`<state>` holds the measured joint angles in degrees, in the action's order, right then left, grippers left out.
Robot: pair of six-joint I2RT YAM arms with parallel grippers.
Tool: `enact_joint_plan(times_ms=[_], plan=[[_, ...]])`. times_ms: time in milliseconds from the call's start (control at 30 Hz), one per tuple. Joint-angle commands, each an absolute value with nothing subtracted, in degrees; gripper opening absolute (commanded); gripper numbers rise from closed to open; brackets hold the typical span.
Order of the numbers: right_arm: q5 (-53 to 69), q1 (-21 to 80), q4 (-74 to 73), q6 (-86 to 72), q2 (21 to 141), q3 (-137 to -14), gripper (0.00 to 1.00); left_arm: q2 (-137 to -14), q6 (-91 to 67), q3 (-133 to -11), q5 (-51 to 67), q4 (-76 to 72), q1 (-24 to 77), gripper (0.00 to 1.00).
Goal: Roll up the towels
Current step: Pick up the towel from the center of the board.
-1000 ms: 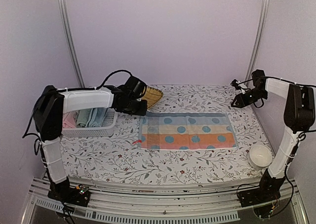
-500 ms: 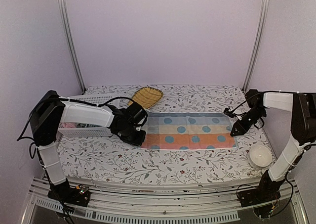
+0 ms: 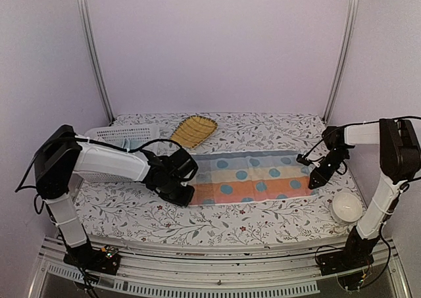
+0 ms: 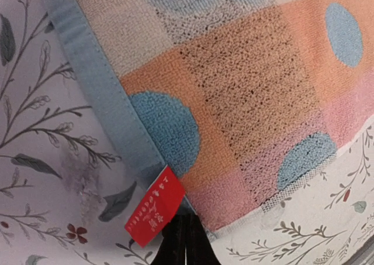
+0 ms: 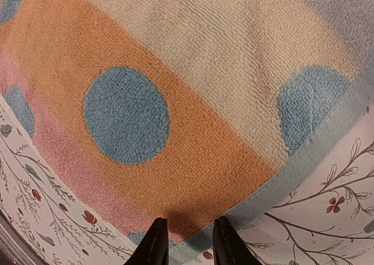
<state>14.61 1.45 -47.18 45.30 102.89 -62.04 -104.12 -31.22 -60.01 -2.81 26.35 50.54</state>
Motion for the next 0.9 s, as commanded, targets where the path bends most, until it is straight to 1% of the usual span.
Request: enact_joint_plan(times_ms=[0,233,333,433,500,567,600,733,867], plan=[[10.2,1.5,-45.6,46.1,104.2,-61.1,0.30,-104.8,-36.1,-55.0,1.2,30.7,55.7,0.03],[5.5,1.4,-47.5,47.3,104.0,-59.7,0.29,-102.7,-41.8,-51.6,2.3,33.0,61.9,0.00],[2.4,1.5,-48.0,47.9,103.3,-59.8,0.29,-101.8,-41.5,-53.6,1.1,35.6,62.3,0.00],[3.0,1.4,-51.5,48.7,102.1,-63.2,0.30,-100.9,-39.3,-57.0,0.3,38.1,62.3,0.01],[6.1,1.4,-55.2,49.0,101.2,-67.3,0.31,-100.2,-36.9,-60.0,-0.4,40.4,62.1,0.09],[10.1,1.4,-58.5,49.4,100.5,-72.7,0.35,-99.1,-35.2,-62.7,-0.9,42.2,61.1,0.20],[11.9,1.4,-59.2,49.3,100.8,-75.2,0.37,-98.1,-34.7,-63.7,-0.9,42.4,60.2,0.23],[17.0,1.4,-57.0,44.8,104.8,-84.4,0.40,-95.2,-33.3,-65.7,-1.1,40.0,53.1,0.32],[20.3,1.4,-52.6,38.7,112.2,-91.9,0.40,-94.2,-33.5,-65.5,-2.4,32.2,47.5,0.38]])
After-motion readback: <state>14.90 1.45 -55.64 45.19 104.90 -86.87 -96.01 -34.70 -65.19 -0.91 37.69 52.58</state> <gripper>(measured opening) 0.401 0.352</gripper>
